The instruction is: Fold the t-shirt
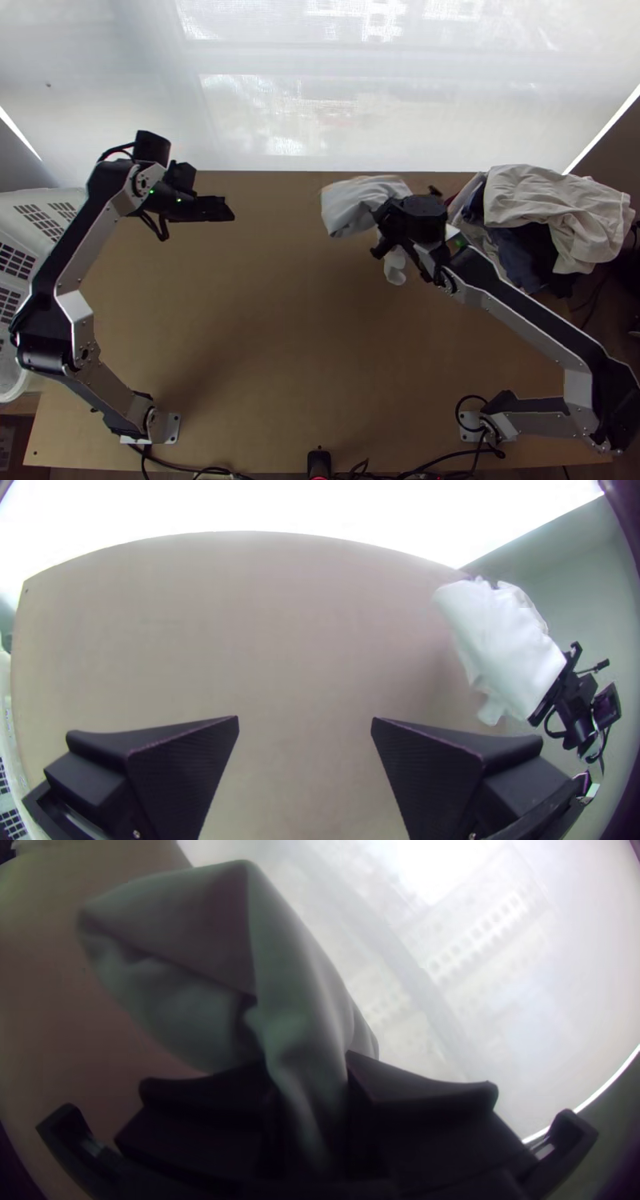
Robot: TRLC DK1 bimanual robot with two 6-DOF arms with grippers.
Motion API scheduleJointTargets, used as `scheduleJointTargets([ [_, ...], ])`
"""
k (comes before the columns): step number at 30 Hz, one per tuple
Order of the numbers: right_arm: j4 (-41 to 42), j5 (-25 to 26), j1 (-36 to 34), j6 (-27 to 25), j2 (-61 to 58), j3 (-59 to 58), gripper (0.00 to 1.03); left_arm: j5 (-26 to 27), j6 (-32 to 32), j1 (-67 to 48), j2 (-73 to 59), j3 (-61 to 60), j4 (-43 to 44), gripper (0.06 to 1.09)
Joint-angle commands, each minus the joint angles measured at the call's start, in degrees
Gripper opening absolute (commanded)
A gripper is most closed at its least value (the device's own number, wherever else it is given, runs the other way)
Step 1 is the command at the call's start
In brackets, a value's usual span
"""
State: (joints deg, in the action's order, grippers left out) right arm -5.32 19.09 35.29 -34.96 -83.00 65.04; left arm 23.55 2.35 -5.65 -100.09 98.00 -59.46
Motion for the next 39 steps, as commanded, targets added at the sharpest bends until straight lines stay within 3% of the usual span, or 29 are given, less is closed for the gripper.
scheduleJointTargets([
  [1, -2.06, -0.9, -10.41, -1.16, 7.59, 6.24, 0.03, -0.08, -0.77, 7.58, 8.42, -8.7, -0.04, 1.03],
  [8, -4.43, -8.46, -28.52, -1.69, 10.32, 17.32, 0.03, -0.17, -0.77, 10.13, 16.16, -21.97, 3.12, 1.03],
  [18, -5.05, -27.27, -60.78, 0.68, 8.38, 26.9, 0.03, -0.08, -2.53, 13.82, 21.61, -30.32, 4.35, 1.03],
  [23, -2.85, -33.95, -73.61, 1.83, 4.25, 27.43, 0.03, -0.08, -2.88, 14.44, 22.22, -32.43, 4.35, 1.03],
  [30, 0.75, -34.74, -76.42, 3.23, -4.71, 28.48, 0.03, -0.08, -3.23, 14.61, 23.37, -35.42, 5.06, 1.03],
  [39, 1.19, -30.96, -65.52, 7.98, -8.49, 20.66, 0.03, -0.08, -6.74, 21.47, 24.68, -35.68, 4.09, 1.03],
])
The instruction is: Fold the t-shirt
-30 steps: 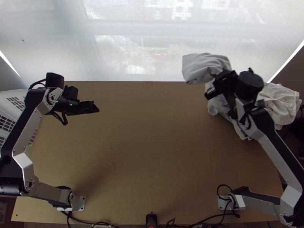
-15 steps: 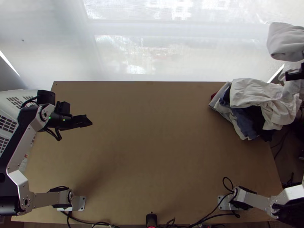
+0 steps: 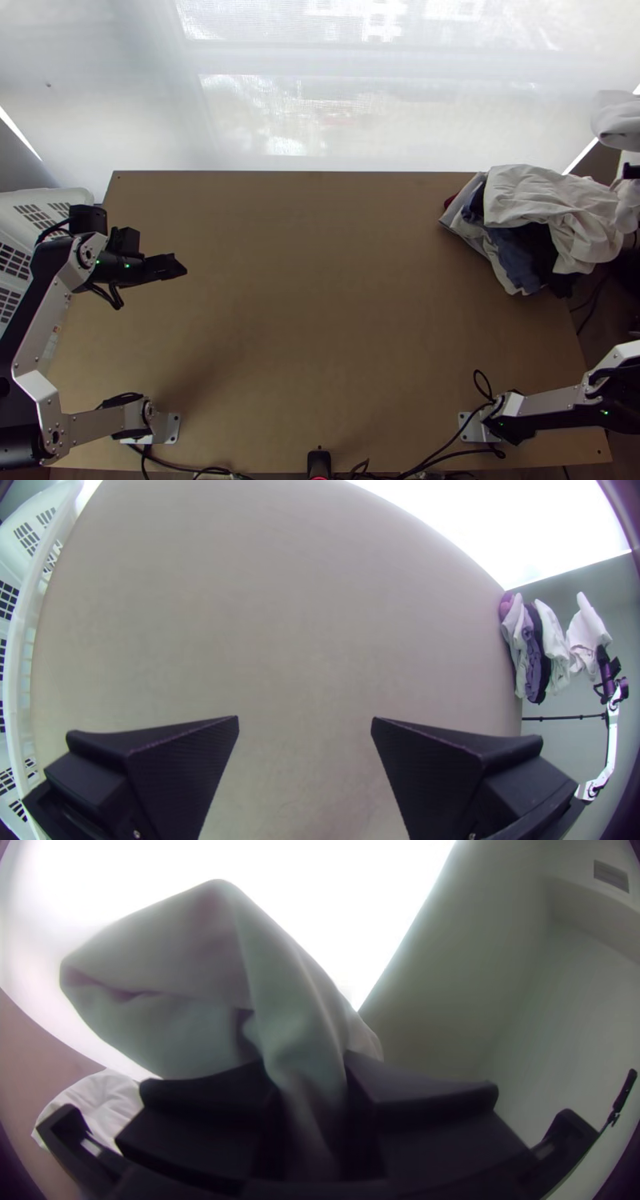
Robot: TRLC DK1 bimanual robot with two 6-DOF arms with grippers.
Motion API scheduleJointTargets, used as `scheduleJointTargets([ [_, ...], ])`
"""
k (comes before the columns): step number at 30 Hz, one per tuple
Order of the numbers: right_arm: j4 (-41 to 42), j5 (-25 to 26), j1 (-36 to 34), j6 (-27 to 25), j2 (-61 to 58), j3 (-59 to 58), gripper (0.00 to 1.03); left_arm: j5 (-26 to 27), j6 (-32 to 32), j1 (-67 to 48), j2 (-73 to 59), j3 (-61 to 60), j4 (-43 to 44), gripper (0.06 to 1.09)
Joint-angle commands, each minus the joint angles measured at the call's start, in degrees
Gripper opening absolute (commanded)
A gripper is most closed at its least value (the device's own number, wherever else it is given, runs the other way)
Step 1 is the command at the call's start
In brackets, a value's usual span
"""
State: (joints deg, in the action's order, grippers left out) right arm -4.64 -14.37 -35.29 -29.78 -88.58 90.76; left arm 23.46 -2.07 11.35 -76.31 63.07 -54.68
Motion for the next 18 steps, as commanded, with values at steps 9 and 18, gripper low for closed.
scheduleJointTargets([
  [9, 7.02, 6.64, 12.26, 5.61, -0.37, -20.36, 0.03, 0.09, -4.17, 8.07, 1.17, -1.98, -1.31, 1.03],
  [18, 7.63, 7.25, 15.6, 7.19, 8.24, -30.38, 0.03, 0.18, -3.65, 7.63, 1.25, -1.9, -1.22, 1.03],
])
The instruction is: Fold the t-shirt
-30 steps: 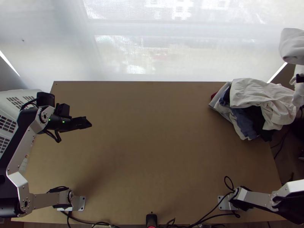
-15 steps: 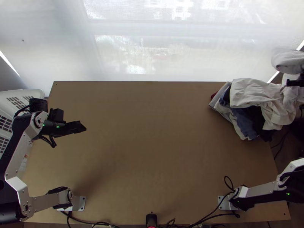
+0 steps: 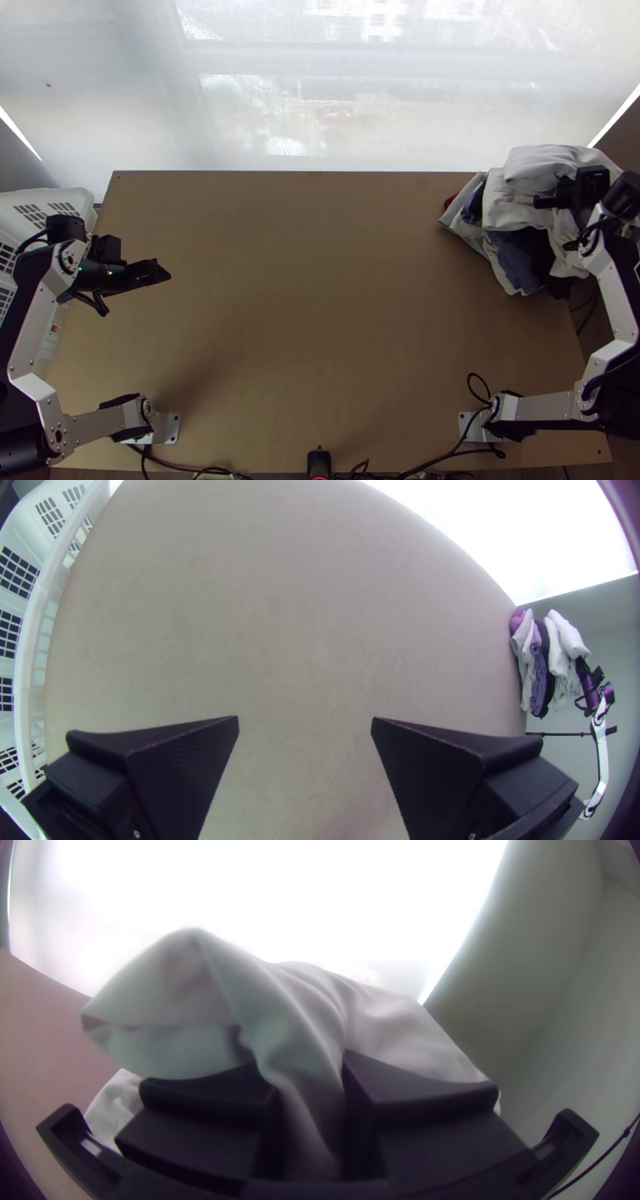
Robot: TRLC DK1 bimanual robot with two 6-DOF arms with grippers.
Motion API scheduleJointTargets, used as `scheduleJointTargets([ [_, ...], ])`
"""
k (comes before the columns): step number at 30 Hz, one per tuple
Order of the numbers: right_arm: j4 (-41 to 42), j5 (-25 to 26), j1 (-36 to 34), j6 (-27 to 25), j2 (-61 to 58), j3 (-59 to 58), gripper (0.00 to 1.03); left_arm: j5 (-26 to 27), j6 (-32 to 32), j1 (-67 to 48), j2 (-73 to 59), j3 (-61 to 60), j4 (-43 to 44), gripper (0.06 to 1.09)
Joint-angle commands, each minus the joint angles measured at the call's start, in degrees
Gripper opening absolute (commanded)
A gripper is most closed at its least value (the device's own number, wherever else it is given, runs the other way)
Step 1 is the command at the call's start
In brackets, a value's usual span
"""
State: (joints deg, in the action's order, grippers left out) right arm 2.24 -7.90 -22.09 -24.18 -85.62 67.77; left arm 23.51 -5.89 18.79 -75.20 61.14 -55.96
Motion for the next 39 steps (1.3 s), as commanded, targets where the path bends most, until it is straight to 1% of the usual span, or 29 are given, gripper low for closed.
scheduleJointTargets([
  [1, 0.75, 0.78, 2.4, 1.86, 6.08, -8.44, 0.03, 0.05, 0.35, 0.11, 0.14, 0.11, 0.07, 1.03],
  [5, 2.68, 1.05, 2.66, 1.51, 6.96, -14.51, 0.03, 0.14, 0.7, -0.68, 0.23, 0.03, -0.02, 1.03],
  [6, 3.82, 1.22, 2.49, 1.6, 7.4, -15.82, 0.08, 0.14, 0.79, -1.03, 0.32, 0.03, 0.07, 1.03],
  [7, 4.35, 1.31, 2.14, 1.6, 8.11, -16.7, 0.17, 0.14, 0.97, -1.03, 0.4, 0.11, 0.07, 1.03],
  [8, 4.53, 1.31, 1.52, 1.77, 8.98, -17.32, 0.28, 0.14, 0.97, -1.03, 0.49, 0.11, -0.02, 1.03],
  [11, 4.53, 1.31, -0.15, 3.18, 12.15, -18.46, 0.72, 0.05, 0.97, -0.94, 0.76, -0.15, -0.02, 1.03],
  [12, 4.35, 1.4, -0.77, 4.15, 13.11, -18.64, 0.85, 0.05, 0.88, -0.86, 0.84, -0.32, -0.02, 1.03],
  [13, 3.91, 1.49, -1.12, 5.02, 14.26, -18.64, 0.93, 0.05, 0.79, -0.77, 0.93, -0.5, -0.02, 1.03],
  [14, 3.47, 1.49, -1.47, 5.38, 15.58, -18.55, 0.98, 0.05, 0.79, -0.77, 0.93, -0.76, -0.02, 1.03],
  [21, 0.4, 1.49, -1.73, 8.1, 24.72, -15.03, 0.98, 0.14, 0.97, -1.3, 0.76, -2.35, 0.95, 1.03],
  [23, 0.4, 1.49, -1.2, 8.72, 25.51, -12.48, 0.98, 0.14, 1.23, -1.47, 0.76, -2.87, 1.12, 1.03],
  [25, 0.4, 1.57, -0.33, 10.56, 24.63, -8.79, 0.98, 0.14, 1.32, -1.56, 1.02, -3.4, 1.21, 1.03],
  [29, -0.13, 1.75, 2.4, 14.78, 18.3, 0.79, 0.98, 0.05, 1.23, -1.47, 1.9, -4.28, 1.12, 1.03],
  [34, -0.04, 4.83, 7.23, 17.94, 4.5, 11.51, 0.98, 0.14, 1.32, -1.65, 2.86, -5.6, 0.68, 1.03],
  [37, -0.04, 6.76, 8.2, 20.14, -4.11, 16.43, 0.98, -0.04, 3.17, -5.87, 5.33, -10.34, 1.21, 1.03],
  [39, 0.04, 7.55, 8.2, 21.55, -9.3, 18.28, 0.98, -0.83, 6.51, -9.47, 7.96, -14.3, 2.88, 1.03],
])
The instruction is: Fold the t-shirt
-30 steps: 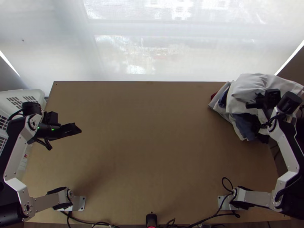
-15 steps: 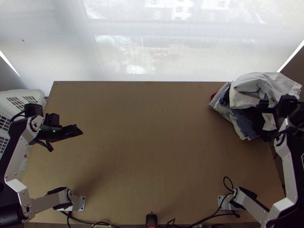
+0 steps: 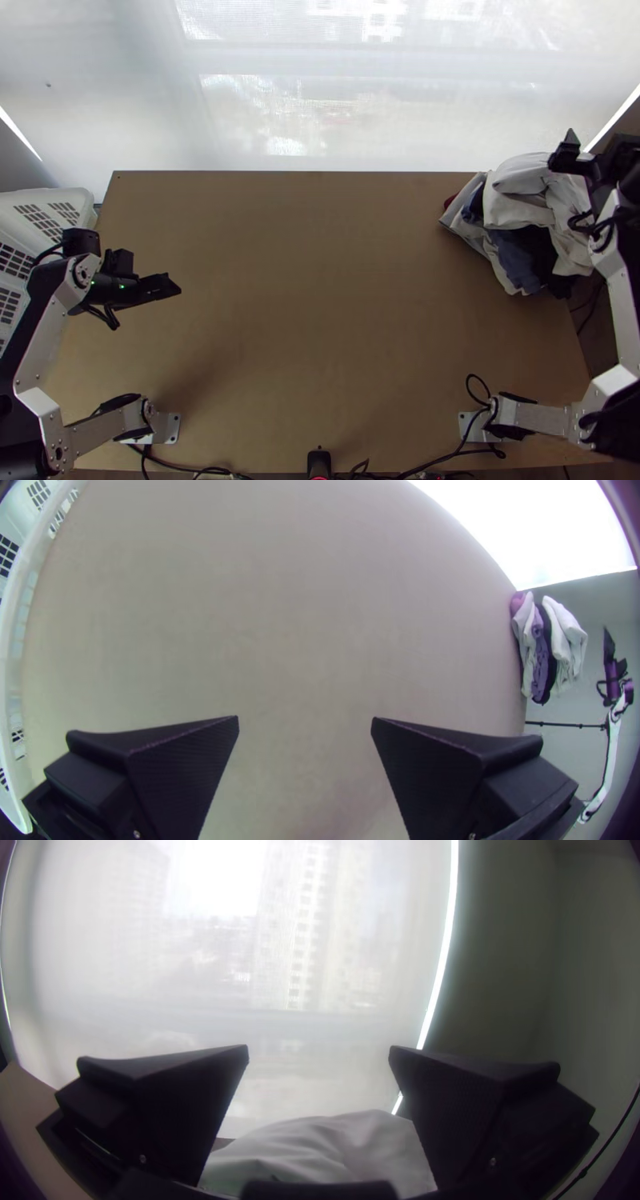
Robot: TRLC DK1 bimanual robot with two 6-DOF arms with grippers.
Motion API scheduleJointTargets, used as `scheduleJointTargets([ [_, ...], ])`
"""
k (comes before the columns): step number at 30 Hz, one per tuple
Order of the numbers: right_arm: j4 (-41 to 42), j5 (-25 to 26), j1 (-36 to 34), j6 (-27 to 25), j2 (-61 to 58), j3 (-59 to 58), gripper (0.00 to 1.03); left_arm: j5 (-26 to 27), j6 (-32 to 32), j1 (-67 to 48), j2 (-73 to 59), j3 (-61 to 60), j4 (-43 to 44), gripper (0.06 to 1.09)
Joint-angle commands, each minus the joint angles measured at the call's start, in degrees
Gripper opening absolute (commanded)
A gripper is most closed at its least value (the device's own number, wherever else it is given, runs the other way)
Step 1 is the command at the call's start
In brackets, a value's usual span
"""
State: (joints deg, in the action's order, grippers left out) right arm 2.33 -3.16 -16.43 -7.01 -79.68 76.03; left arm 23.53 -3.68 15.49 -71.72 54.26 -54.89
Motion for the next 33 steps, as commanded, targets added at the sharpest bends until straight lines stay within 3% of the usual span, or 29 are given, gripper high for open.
scheduleJointTargets([
  [1, 0.05, 3.33, 2.54, 4.98, -17.44, 10.28, 0.98, -1.12, 5.62, -7.49, 5.72, -9.35, 2.51, 1.03],
  [6, 1.28, 4.48, 1.57, 6.04, -21.48, 3.07, 0.98, -1.56, 6.32, -8.1, 9.67, -13.39, 3.39, 1.03],
  [11, 10.68, 4.56, 0.69, 4.02, -17.0, -13.89, 0.98, -1.73, 3.95, -5.38, 8.09, -11.81, 2.95, 1.03],
  [20, 16.57, 4.56, -0.45, 3.49, -14.36, -30.41, 0.98, -2.17, 4.3, -6.52, 5.45, -9.88, 3.39, 1.03],
  [29, 17.36, 4.65, -0.54, 2.96, -13.22, -28.3, 0.98, -2.7, 2.54, -5.55, 6.25, -9.7, 3.04, 1.03],
  [33, 12.97, 4.65, -0.27, 3.14, -6.54, -25.4, 0.98, -2.7, 2.28, -5.55, 7.39, -8.38, 3.04, 1.03],
])
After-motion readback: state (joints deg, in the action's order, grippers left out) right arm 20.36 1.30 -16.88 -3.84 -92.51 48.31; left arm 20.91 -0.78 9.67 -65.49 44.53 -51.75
